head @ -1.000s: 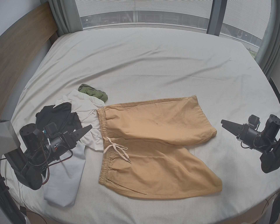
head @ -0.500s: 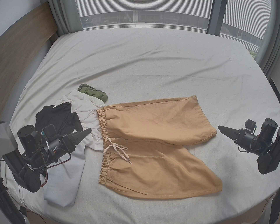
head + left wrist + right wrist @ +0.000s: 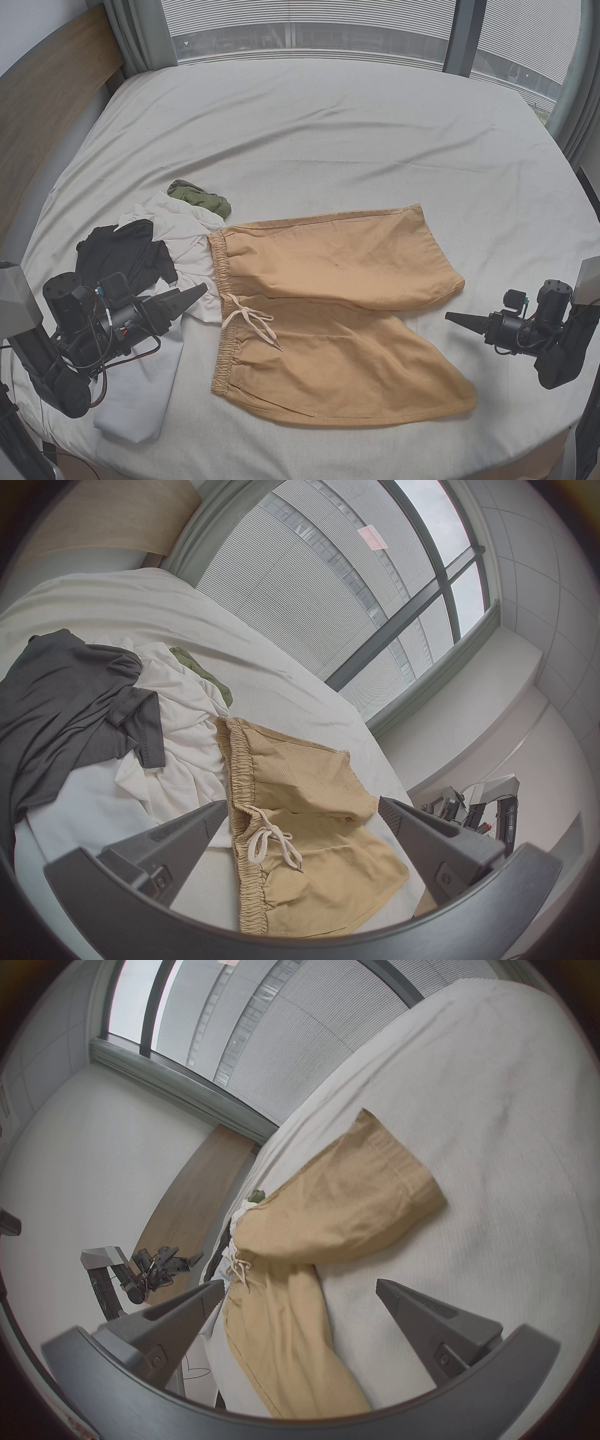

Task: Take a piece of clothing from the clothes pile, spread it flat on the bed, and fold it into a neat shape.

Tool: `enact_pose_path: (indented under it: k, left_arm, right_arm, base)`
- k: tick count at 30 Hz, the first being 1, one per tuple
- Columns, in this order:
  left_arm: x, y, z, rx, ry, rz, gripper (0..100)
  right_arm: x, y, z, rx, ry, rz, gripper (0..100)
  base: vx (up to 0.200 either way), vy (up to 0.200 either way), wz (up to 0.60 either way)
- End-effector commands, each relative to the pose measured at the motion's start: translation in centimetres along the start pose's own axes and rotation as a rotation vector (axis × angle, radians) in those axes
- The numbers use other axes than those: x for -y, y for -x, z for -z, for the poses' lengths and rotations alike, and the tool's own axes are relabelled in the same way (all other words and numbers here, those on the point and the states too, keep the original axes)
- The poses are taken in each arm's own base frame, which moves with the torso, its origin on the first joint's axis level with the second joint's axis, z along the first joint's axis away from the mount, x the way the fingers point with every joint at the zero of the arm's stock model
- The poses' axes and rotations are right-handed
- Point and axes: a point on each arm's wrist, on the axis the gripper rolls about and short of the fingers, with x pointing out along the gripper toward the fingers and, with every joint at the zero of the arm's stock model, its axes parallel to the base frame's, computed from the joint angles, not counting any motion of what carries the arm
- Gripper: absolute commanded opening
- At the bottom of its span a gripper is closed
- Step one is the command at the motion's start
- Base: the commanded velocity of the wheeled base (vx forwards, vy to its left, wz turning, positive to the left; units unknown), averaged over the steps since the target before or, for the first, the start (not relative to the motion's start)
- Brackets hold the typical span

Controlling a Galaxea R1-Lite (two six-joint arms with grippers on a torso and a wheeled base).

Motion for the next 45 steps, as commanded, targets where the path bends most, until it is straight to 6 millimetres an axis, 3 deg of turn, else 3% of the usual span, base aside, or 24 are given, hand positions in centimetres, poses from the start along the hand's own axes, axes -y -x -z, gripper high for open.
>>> enact_pose_path:
  k: [1,11,19,25,32,39,45]
  left_arm:
    - [-0.1,0.0,0.1,-0.005,0.004,-0.003,100]
    - [-0.1,-0.1,0.2,-0.005,0.005,-0.002,100]
    - [0.2,-0.2,0.3,-0.020,0.006,0.020,100]
    - [0.1,-0.2,0.4,-0.021,0.007,0.018,100]
    - [0.0,-0.3,0.4,-0.021,0.007,0.018,100]
    - [0.0,-0.4,0.4,-0.020,0.006,0.020,100]
    - [-0.2,-0.5,0.6,-0.027,0.009,0.016,100]
  right_arm:
    - [0.7,0.1,1.9,-0.054,-0.049,0.022,100]
    - [1.6,1.0,6.0,-0.174,-0.007,0.061,100]
    - [0.7,1.6,7.3,-0.223,-0.036,0.058,100]
    - [-0.5,0.9,7.8,-0.265,-0.024,0.013,100]
    - [-2.5,0.1,6.9,-0.257,0.017,-0.053,100]
    - [-5.5,-0.4,4.0,-0.182,-0.010,-0.126,100]
    - [-5.9,-0.6,3.1,-0.150,0.009,-0.142,100]
  base:
    - [0.000,0.000,0.00]
    - [0.000,0.000,0.00]
    - [0.000,0.000,0.00]
    - [0.000,0.000,0.00]
    - [0.000,0.000,0.00]
    - [0.000,0.000,0.00]
    - [0.000,0.000,0.00]
